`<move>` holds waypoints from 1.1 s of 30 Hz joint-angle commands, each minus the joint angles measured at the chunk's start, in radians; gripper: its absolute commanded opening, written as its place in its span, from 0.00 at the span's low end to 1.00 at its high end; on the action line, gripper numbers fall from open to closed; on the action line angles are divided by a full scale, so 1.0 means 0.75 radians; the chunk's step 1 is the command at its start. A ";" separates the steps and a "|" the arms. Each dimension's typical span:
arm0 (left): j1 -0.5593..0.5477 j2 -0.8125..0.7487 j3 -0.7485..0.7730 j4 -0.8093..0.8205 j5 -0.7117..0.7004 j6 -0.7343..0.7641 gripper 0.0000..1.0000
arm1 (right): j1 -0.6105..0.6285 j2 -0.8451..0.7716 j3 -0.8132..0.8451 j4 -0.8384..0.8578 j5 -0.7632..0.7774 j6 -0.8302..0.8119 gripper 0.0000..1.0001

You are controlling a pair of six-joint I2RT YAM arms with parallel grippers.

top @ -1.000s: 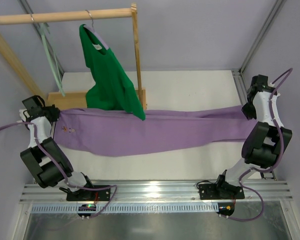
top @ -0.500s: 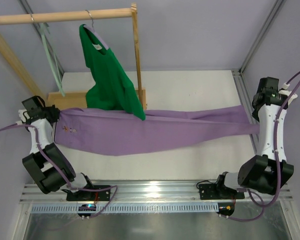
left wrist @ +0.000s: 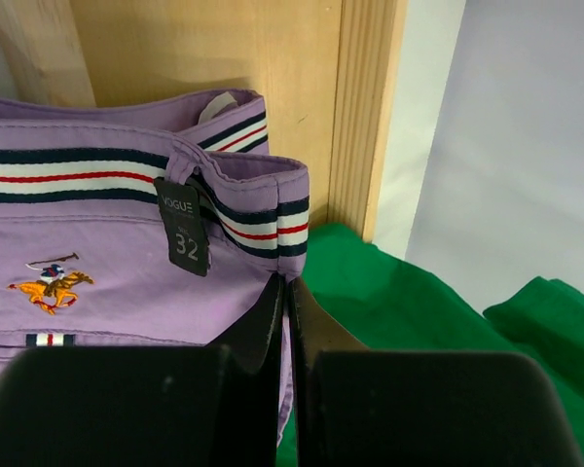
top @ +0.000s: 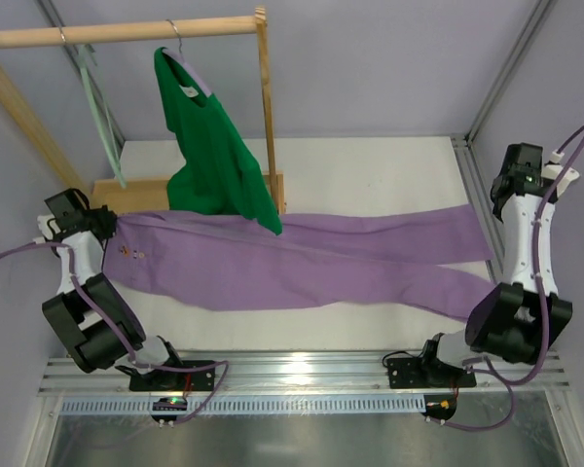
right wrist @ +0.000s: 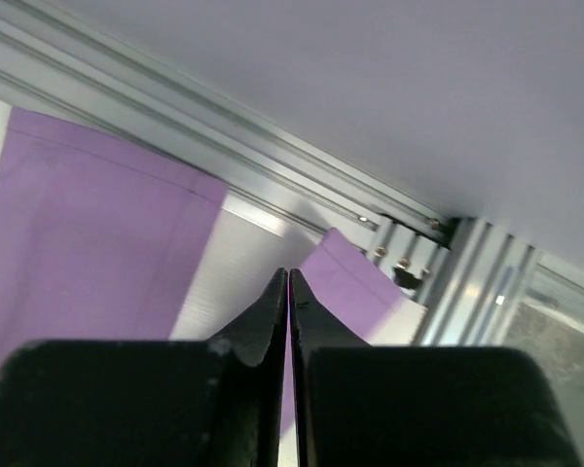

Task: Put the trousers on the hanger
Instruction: Fold the trousers

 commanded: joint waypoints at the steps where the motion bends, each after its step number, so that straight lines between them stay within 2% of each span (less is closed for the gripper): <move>1: 0.007 0.036 0.001 0.131 -0.034 -0.034 0.01 | 0.009 0.221 0.009 0.248 -0.132 -0.026 0.04; 4: 0.005 0.057 -0.013 0.192 -0.010 -0.038 0.00 | 0.064 0.436 0.070 0.310 -0.261 -0.032 0.04; 8: -0.001 0.075 -0.009 0.207 -0.011 -0.024 0.00 | 0.156 0.521 0.062 0.236 -0.336 0.008 0.04; 10: -0.001 0.079 -0.007 0.217 -0.022 -0.026 0.01 | 0.154 0.521 -0.015 0.187 -0.384 0.090 0.13; 11: -0.001 0.079 -0.007 0.217 -0.024 -0.026 0.01 | 0.150 0.525 -0.038 0.171 -0.372 0.167 0.24; 12: -0.001 0.091 -0.003 0.219 -0.020 -0.026 0.01 | 0.144 0.531 -0.054 0.134 -0.371 0.203 0.26; 15: -0.003 0.112 0.005 0.221 -0.009 -0.021 0.01 | 0.081 0.554 -0.095 0.046 -0.423 0.352 0.27; 18: -0.003 0.130 0.001 0.219 -0.001 -0.019 0.01 | 0.042 0.564 -0.095 -0.040 -0.325 0.444 0.28; 25: -0.013 0.143 0.009 0.213 0.015 -0.017 0.01 | -0.101 0.556 -0.205 0.064 -0.367 0.442 0.32; 33: -0.029 0.137 -0.005 0.201 -0.001 -0.021 0.01 | -0.118 0.619 -0.263 0.215 -0.363 0.449 0.40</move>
